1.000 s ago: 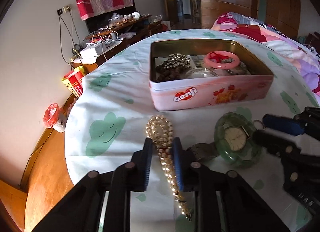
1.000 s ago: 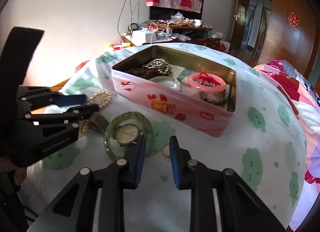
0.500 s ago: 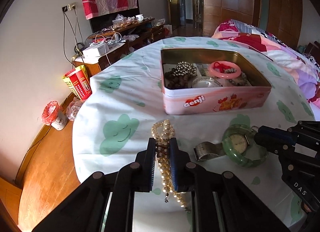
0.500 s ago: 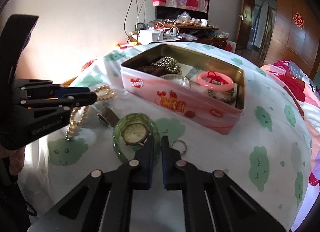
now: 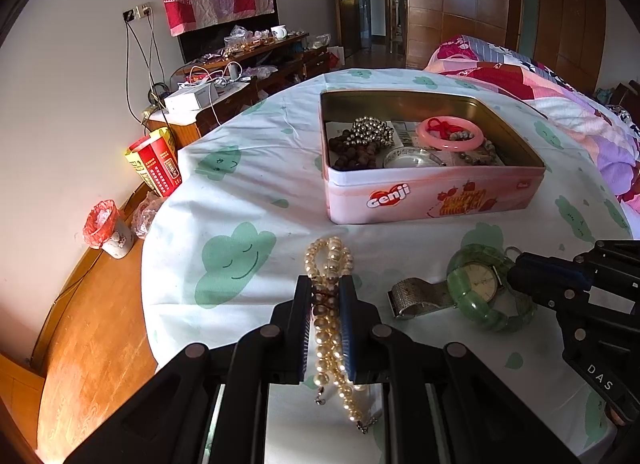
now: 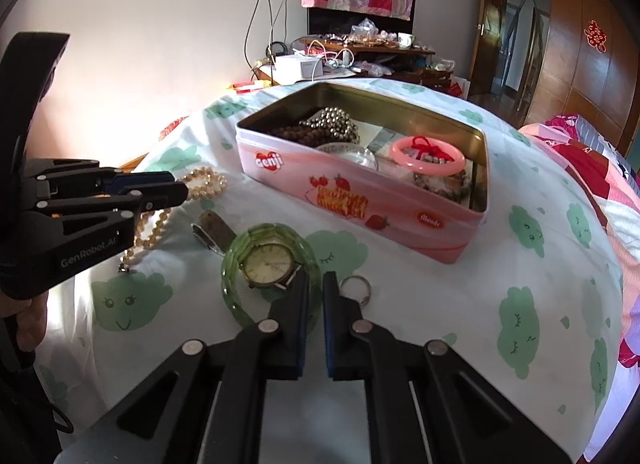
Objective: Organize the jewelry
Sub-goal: 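Grasp the pearl necklace with the left gripper while right grasps the green jade bangle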
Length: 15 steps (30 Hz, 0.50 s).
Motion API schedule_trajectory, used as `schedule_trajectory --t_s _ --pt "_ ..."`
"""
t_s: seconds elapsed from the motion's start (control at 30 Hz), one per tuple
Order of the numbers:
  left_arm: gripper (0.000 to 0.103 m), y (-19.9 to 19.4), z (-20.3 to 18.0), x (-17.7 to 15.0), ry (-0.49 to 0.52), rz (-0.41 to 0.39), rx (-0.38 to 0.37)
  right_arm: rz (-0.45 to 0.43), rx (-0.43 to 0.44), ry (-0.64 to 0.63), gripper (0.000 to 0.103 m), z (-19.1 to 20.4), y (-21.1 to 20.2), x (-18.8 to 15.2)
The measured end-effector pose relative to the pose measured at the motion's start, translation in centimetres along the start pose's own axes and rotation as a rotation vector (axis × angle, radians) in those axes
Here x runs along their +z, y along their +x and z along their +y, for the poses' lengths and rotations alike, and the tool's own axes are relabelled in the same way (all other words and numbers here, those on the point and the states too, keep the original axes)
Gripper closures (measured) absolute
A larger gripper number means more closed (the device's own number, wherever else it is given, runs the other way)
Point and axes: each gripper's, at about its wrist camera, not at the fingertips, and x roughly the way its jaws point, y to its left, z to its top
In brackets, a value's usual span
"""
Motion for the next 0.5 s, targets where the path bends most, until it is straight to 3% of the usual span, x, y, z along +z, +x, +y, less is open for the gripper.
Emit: schedule_trajectory --t_s 0.27,0.5 --pt "0.09 0.17 -0.11 -0.17 0.003 0.002 -0.002 0.055 -0.01 -0.023 0.092 0.44 0.97 0.01" --pt "0.09 -0.23 -0.17 0.04 0.0 -0.013 -0.001 0.0 -0.028 -0.034 0.094 0.61 -0.02 -0.19"
